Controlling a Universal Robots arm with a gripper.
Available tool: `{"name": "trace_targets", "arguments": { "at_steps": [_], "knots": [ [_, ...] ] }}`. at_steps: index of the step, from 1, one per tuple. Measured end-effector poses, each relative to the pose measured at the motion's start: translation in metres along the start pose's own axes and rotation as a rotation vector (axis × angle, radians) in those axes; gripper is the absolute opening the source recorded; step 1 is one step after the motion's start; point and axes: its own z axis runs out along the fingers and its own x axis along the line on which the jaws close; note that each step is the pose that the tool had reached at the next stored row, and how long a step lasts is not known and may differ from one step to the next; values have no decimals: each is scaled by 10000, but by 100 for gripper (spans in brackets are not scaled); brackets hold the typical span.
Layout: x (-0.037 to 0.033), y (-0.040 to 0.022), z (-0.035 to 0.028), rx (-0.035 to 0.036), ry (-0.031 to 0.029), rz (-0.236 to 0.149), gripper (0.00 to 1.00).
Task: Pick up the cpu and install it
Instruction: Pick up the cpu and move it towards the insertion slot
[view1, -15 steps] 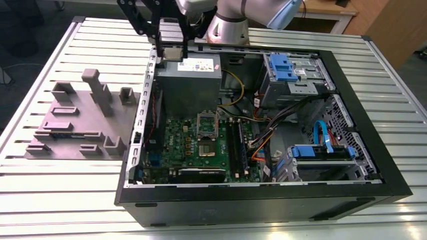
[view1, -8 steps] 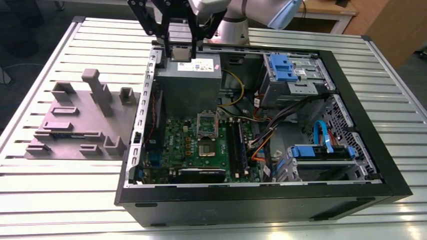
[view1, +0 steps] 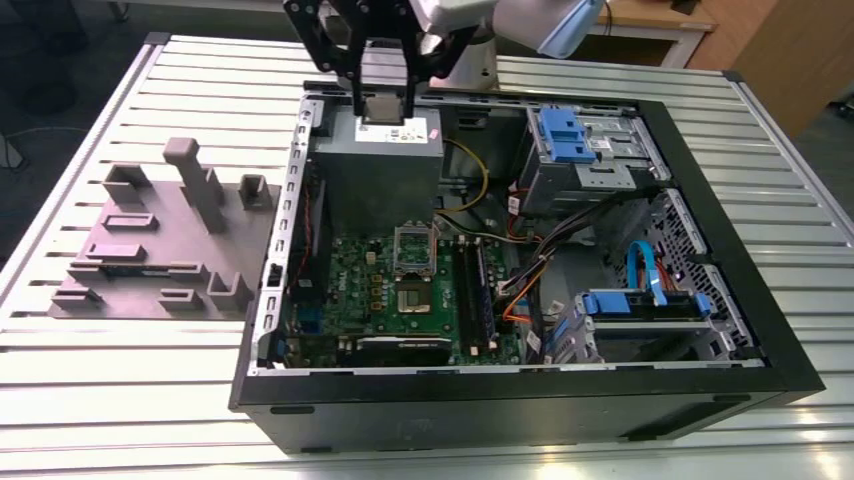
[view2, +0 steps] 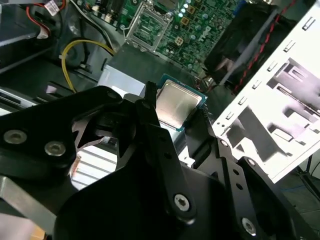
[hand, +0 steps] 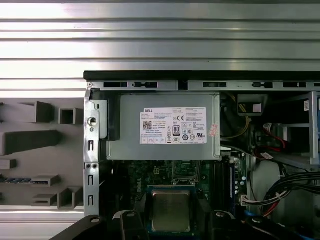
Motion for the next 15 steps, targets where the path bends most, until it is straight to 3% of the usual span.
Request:
{"name": "trace_targets", "arguments": {
  "at_steps": [15],
  "knots": [
    [-464,8,1,0,0,-1,47]
  ]
}}
